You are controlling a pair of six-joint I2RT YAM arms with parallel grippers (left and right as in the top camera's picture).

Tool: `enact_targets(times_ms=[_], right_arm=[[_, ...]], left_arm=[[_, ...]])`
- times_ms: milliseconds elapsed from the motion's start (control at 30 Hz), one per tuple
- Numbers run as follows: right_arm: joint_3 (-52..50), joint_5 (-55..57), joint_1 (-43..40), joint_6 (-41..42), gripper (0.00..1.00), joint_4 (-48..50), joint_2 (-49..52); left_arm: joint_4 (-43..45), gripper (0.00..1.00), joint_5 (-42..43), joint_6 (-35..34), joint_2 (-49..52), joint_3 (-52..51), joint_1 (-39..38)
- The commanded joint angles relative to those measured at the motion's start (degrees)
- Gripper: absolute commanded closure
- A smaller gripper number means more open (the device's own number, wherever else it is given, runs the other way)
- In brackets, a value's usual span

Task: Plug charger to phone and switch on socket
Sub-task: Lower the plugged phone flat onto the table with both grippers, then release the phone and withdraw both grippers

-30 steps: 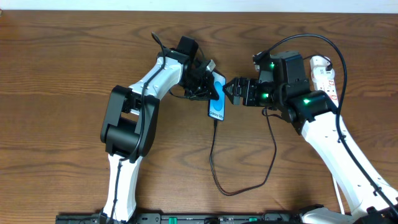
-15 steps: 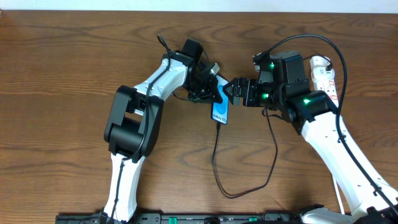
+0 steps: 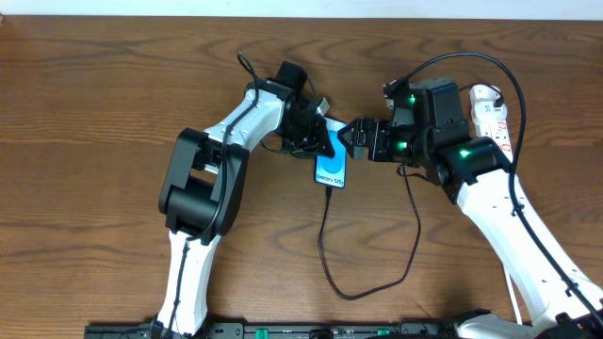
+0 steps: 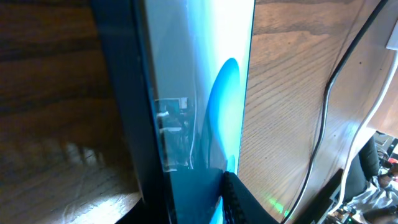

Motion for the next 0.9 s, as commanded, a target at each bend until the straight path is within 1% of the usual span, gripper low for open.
enact_targets(times_ms=[0,33,133,167,267,367,433,500,567,733,867], right_arm=[[1.0,2.0,-0.2,0.2,0.07,-0.6,-0.1],[1.0,2.8,-0.2,0.2,0.06,-1.0,-0.1],[1.0,5.9,-0.2,1.8,0.05,-2.5,-0.1],[1.0,7.1,-0.2,2.5,0.06,-3.1,-0.1],[1.0,10.7,-0.2,3.6,0.05,-4.3,-0.1],[1.0,14.8,-0.2,4.2,0.02,-5.7,-0.1],[1.0,16.8,-0.4,4.3,0.02,-7.0,0.1],[1.0,17.3,-0.9,4.3,0.01,-7.8,0.5],[1.0,17.4,-1.9,4.4,0.01,-8.8,1.4],[1.0,18.1,-4.3,4.7,0.01,-10.6,2.3],[1.0,18.1,-4.6,4.7,0.01,-10.8,2.3]], left_arm=[[-0.2,0.75,-1.6,1.2,0.7,0.7,0.0],[-0.2,0.72,-1.9,1.2,0.7,0.7,0.0],[-0.2,0.69,-2.0,1.2,0.7,0.7,0.0],[-0.2,0.65,-2.1,1.2,0.7,0.7,0.0],[-0.2,0.61,-4.5,1.2,0.7,0.7,0.0],[-0.4,0.48,-6.7,1.2,0.7,0.7,0.0],[-0.5,0.43,-7.5,1.2,0.7,0.7,0.0],[-0.4,0.37,-8.4,1.2,0.7,0.7,0.0],[-0.4,0.34,-10.0,1.2,0.7,0.7,0.0],[-1.0,0.3,-14.5,1.2,0.7,0.7,0.0],[-2.2,0.3,-18.3,1.0,0.4,0.7,0.5]])
